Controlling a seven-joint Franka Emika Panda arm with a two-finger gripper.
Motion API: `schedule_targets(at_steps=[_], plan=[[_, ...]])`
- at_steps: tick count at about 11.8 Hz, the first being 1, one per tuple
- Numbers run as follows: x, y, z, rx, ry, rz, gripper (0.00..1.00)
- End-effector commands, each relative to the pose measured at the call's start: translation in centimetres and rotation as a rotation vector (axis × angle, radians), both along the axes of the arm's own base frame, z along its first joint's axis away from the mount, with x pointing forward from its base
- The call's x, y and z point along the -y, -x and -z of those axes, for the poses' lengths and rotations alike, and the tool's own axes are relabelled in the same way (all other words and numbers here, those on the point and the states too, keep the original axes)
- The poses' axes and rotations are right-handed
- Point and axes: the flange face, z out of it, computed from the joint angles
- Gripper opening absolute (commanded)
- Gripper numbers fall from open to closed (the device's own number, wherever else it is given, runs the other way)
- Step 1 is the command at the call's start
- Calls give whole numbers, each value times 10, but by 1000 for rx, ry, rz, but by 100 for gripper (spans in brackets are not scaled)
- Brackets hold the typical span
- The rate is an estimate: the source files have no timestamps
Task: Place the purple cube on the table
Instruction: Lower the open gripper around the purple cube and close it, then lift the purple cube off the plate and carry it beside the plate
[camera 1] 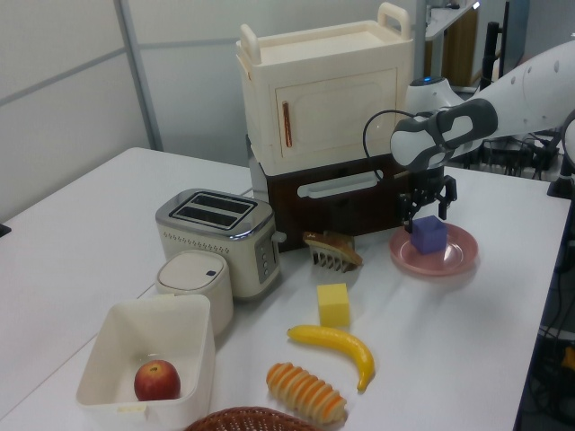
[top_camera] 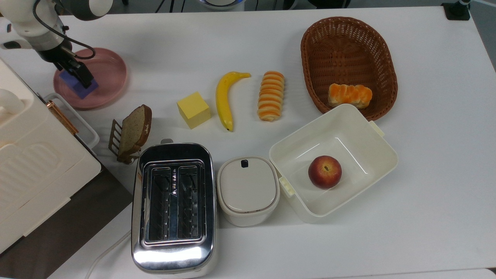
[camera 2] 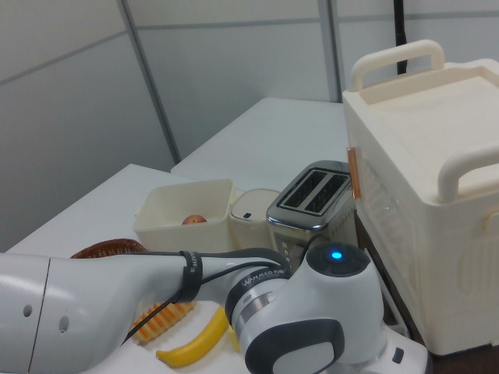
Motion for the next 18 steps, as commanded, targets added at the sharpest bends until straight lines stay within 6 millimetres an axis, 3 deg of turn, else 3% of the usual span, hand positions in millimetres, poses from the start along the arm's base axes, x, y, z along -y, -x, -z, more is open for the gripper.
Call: schedule_targets(at_steps=[1, 4, 6, 7, 10, 13, 16, 18], plan=[[-4, 1, 7, 6, 18, -8, 100], [-4, 1, 11, -1, 17, -10, 100], [-4, 1, 13, -4, 15, -22, 44], [-4, 2, 13, -5, 14, -22, 31], [-6, 1, 11, -3, 15, -28, 27], [-18, 6, -25, 32, 18, -38, 27], [-52, 8, -81, 62, 5, -82, 28], [-83, -2, -90, 55, -12, -124, 28]])
